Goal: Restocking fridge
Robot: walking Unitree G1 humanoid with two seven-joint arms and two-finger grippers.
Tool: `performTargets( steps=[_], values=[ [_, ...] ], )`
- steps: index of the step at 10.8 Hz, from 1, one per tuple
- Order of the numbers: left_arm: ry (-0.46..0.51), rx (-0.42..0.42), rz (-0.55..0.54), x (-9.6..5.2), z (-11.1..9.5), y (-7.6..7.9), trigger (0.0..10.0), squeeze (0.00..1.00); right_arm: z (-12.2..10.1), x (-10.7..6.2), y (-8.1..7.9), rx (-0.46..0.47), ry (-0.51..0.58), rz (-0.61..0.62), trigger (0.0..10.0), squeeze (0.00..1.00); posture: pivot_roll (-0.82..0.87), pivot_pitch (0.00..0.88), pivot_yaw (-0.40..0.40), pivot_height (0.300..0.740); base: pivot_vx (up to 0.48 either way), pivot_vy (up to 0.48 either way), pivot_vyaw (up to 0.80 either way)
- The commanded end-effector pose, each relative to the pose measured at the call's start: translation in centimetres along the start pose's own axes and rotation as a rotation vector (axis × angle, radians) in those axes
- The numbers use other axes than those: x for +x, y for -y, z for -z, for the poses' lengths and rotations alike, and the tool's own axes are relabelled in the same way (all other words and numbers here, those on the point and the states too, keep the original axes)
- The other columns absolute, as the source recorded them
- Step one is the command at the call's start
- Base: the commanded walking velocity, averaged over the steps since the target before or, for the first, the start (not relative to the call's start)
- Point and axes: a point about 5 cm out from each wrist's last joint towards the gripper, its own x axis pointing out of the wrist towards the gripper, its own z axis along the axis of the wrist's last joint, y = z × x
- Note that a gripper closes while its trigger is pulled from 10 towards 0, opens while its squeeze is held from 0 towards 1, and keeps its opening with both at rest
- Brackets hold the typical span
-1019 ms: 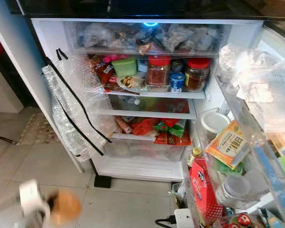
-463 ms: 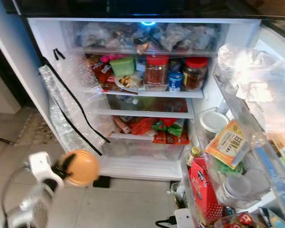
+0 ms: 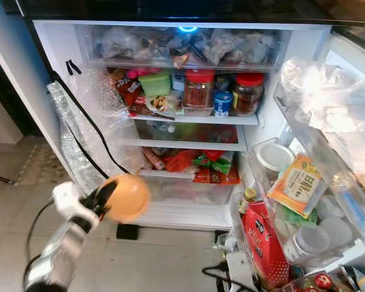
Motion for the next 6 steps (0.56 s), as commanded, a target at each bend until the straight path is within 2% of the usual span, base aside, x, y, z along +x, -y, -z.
performTargets(
  steps=[1, 2, 3, 4, 6],
  values=[
    [-0.023, -0.030, 0.072, -0.1, 0.1, 1.0, 10.0, 0.00, -0.2, 0.0, 0.5, -0.005, -0.006, 0.005, 10.0, 0.00, 0.06, 0.000, -0.057, 0.740, 0.000, 0.000, 0.00],
    [-0.082, 0.022, 0.129, -0.5, 0.7, 1.7, 10.0, 0.00, -0.2, 0.0, 0.8, -0.016, -0.010, 0.005, 10.0, 0.00, 0.08, 0.000, -0.069, 0.740, 0.000, 0.000, 0.00],
    [-0.110, 0.114, 0.170, -0.7, 0.8, 2.1, 10.0, 0.00, -0.3, 0.0, 1.0, -0.035, -0.013, 0.009, 10.0, 0.00, 0.07, 0.000, -0.064, 0.740, 0.000, 0.000, 0.00],
    [-0.086, 0.158, 0.183, -0.5, 0.0, 2.4, 10.0, 0.00, -0.4, 0.0, 1.3, -0.026, -0.008, 0.022, 10.0, 0.00, 0.05, 0.000, -0.056, 0.740, 0.000, 0.000, 0.00],
    [-0.080, 0.192, 0.247, 0.0, -1.0, 3.5, 10.0, 0.00, -0.7, 0.0, 1.7, -0.022, 0.003, 0.031, 10.0, 0.00, 0.03, 0.000, -0.048, 0.740, 0.000, 0.000, 0.00]
  ],
)
